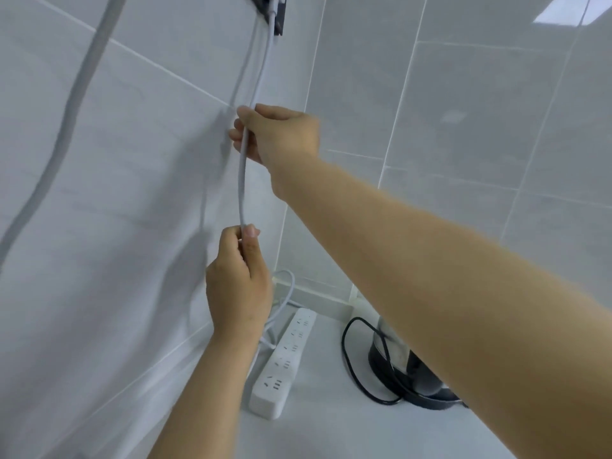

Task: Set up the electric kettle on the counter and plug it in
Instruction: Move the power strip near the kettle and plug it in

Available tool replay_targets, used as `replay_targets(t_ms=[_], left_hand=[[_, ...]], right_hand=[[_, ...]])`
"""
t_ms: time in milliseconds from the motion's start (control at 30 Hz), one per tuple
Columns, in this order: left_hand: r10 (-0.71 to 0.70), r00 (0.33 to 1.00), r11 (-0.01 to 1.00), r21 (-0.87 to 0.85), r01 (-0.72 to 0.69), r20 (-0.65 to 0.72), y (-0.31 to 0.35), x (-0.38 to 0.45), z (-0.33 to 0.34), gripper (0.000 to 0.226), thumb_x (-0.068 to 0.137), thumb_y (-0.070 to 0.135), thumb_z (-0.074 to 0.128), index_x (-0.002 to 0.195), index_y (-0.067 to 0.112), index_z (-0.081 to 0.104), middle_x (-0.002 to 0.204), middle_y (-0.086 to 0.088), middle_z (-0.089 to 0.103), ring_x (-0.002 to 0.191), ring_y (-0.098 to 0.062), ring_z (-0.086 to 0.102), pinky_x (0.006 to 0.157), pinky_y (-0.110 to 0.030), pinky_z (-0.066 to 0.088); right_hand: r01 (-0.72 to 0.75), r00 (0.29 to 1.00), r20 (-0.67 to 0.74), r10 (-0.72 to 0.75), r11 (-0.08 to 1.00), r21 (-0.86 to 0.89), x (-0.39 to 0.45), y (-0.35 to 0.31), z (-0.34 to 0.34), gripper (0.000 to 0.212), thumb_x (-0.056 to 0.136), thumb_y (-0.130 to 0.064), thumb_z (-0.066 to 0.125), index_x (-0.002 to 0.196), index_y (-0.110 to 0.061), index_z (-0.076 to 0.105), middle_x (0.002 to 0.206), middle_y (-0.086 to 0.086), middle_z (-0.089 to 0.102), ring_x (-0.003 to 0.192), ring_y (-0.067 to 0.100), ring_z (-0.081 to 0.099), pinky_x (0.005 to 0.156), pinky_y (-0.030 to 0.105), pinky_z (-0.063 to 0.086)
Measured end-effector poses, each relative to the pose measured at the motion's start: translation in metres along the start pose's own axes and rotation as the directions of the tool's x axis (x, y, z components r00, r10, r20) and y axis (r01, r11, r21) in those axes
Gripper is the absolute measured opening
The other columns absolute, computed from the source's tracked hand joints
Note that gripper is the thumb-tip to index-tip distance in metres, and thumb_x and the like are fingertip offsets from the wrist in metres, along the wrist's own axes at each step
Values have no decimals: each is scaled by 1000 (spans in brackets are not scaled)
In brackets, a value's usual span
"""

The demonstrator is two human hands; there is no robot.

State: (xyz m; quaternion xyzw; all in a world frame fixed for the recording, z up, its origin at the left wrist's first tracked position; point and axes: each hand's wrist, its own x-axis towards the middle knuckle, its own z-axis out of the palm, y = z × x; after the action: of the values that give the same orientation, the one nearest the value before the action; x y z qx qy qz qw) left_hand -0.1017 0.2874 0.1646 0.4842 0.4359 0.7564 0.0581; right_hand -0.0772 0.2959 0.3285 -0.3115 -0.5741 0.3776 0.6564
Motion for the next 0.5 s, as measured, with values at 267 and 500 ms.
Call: replay_targets(t_ms=[267, 500], left_hand=[[-81, 981, 995, 69, 70, 178, -25, -36, -19, 40, 99, 45, 35, 84, 12, 51, 60, -5, 58, 60, -28, 58, 61, -47, 51], [-178, 939, 972, 198, 122, 294, -44, -74, -25, 16, 98, 24, 47, 88, 15, 55, 72, 3, 64, 65, 2, 61, 59, -14, 47]], right_hand=[[-90, 993, 75, 93, 995, -36, -40, 25, -24, 9, 83, 1, 71, 82, -6, 66, 81, 15, 69, 70, 26, 69, 76, 34, 61], [-150, 984, 89, 156, 987, -63, -76, 68, -51, 18, 81, 4, 72, 98, 4, 68, 79, 13, 69, 79, 25, 69, 80, 33, 60]])
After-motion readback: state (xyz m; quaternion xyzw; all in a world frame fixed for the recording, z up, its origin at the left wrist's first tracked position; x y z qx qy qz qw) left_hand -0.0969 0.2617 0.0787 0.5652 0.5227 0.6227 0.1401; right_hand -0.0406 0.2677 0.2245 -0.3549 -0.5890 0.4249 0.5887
